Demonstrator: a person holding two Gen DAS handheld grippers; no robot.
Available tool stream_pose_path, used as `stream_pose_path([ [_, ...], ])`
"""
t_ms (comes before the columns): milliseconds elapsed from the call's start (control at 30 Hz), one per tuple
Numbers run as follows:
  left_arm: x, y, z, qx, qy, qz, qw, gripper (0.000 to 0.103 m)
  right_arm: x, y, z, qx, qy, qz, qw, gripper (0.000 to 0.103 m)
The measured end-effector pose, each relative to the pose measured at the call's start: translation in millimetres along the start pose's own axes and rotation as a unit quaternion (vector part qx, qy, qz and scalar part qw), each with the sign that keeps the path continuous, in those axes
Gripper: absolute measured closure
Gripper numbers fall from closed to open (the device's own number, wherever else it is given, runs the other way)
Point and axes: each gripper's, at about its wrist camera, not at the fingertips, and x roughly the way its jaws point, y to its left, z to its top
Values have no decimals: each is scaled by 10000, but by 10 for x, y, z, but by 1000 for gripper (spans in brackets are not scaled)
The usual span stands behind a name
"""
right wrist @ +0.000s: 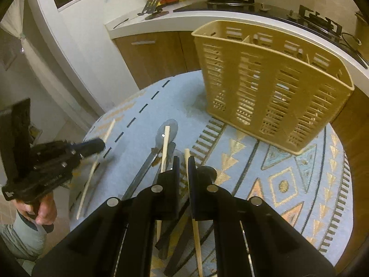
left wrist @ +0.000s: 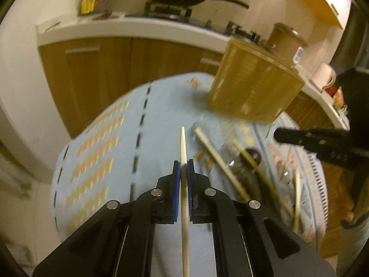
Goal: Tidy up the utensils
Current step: 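Lift the chopsticks and lower them into the tan caddy with both grippers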
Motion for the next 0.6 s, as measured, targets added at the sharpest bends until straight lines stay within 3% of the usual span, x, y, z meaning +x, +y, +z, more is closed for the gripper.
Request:
stream_pose_path([
  [67, -32, -50, 41, 30, -76, -59, 9999, 99, 75, -28, 5, 106, 232, 103, 9996, 95],
  [133, -43, -87, 79, 74, -135, -122, 9998, 99, 227, -38, 19, 144, 566, 153, 9982, 80],
  [200, -37, -104, 95, 103, -161, -152, 9997, 99, 340, 10, 27, 18, 693, 3, 9976, 49],
  [333, -33, -137, 108, 227, -178, -220, 9993, 99, 488, 76, 80, -212, 888, -91, 9958, 52],
  [400, -23, -141, 128, 278, -197, -264, 9991, 99, 540, 98, 110, -313, 938, -207, 9949, 68],
  [600, 14, -146, 195, 322, -215, -392, 9985, 99, 787, 67, 196, -358, 1217, -290, 9915, 69],
])
